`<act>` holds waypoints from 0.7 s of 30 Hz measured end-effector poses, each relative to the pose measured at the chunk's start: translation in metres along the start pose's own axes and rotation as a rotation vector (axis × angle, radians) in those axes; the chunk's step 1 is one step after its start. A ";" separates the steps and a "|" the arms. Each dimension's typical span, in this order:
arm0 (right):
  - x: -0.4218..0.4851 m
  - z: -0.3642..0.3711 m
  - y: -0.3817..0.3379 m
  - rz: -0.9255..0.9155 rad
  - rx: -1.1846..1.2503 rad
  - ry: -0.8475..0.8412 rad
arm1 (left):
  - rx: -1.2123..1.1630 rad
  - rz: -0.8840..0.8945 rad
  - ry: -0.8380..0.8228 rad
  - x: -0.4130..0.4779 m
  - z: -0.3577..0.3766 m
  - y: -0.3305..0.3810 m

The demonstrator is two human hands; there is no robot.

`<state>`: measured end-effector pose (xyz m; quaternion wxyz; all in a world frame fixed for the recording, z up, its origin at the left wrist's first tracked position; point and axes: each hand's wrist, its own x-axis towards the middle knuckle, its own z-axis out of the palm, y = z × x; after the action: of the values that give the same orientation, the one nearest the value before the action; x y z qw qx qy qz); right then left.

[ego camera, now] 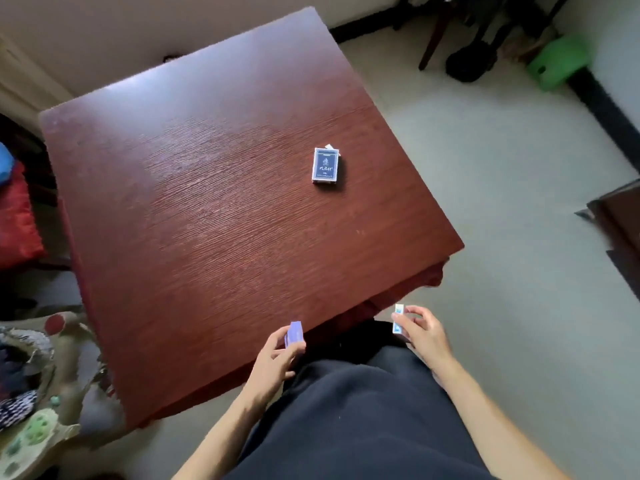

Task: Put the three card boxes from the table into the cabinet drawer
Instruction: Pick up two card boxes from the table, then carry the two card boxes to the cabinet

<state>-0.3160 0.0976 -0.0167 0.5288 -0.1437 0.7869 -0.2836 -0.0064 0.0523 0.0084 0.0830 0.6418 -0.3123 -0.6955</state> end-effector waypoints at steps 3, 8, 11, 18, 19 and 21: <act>-0.016 -0.025 0.028 0.066 0.122 0.110 | 0.124 0.007 -0.090 0.011 0.020 0.018; -0.042 -0.069 0.074 0.160 0.321 0.232 | 0.373 0.044 -0.167 0.037 0.062 0.075; -0.054 -0.098 0.104 0.202 0.455 0.299 | 0.478 0.107 -0.203 0.044 0.101 0.106; -0.087 -0.176 0.173 0.269 0.738 0.359 | 0.624 0.102 -0.307 0.031 0.221 0.098; -0.091 -0.186 0.183 0.283 0.775 0.377 | 0.644 0.091 -0.329 0.025 0.242 0.090; -0.097 -0.206 0.204 0.295 0.858 0.414 | 0.707 0.105 -0.394 0.012 0.286 0.076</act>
<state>-0.4507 0.3723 -0.0084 0.4076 0.2590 0.6999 -0.5263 -0.3002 0.0795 0.0338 -0.1689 0.4685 -0.5742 -0.6498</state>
